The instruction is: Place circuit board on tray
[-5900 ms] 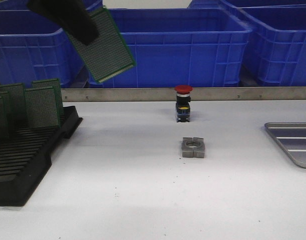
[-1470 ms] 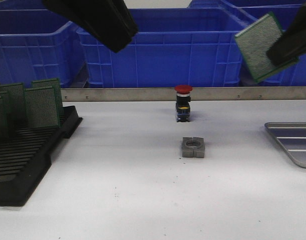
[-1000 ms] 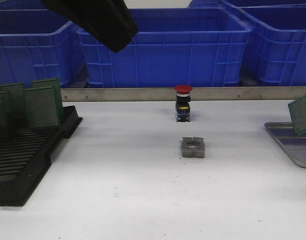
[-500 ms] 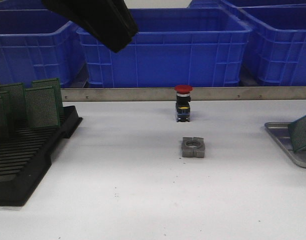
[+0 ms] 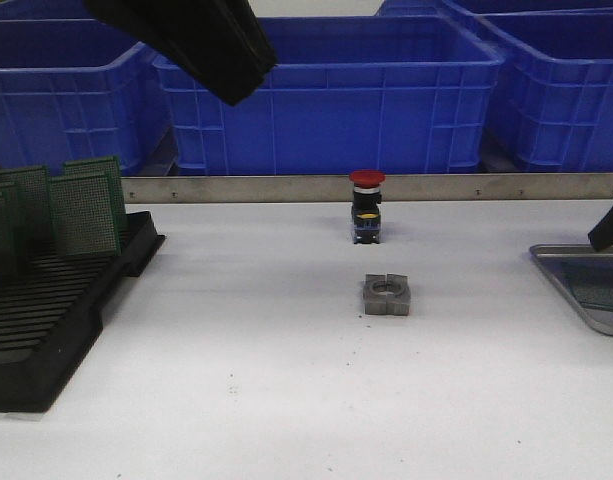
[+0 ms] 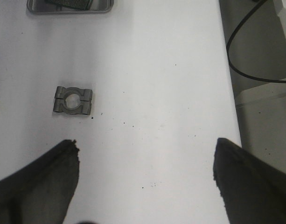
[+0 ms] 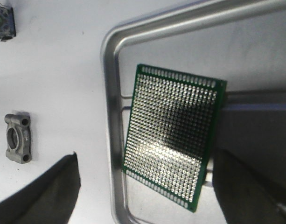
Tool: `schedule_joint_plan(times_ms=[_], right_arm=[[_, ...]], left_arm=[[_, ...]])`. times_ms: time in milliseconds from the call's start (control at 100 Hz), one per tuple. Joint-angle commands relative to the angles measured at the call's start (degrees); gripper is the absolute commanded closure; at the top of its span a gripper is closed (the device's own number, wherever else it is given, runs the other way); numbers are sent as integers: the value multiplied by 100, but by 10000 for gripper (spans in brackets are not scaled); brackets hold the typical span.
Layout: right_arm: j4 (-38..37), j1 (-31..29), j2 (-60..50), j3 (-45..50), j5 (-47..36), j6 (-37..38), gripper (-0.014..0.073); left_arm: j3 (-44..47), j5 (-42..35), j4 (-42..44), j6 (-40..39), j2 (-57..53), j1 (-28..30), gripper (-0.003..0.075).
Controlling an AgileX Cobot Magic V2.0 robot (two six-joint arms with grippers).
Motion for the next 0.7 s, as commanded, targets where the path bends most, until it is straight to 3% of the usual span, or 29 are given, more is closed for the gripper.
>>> schedule_joint_plan(times_ms=[0, 170, 320, 460, 690], right_arm=[[199, -30, -366, -155, 108, -55, -15], [199, -30, -530, -155, 109, -73, -15], [199, -30, -548, -155, 109, -72, -15], [199, -30, -548, -155, 109, -72, -15], [199, -30, -549, -155, 114, -72, -15]], left_arm=[[-163, 223, -330, -32, -281, -56, 164], [-163, 240, -271, -32, -281, -56, 164], [-163, 240, 637, -32, -295, 122, 164], [-163, 172, 1360, -32, -295, 485, 164], [-163, -391, 1692, -21, -270, 1348, 164]])
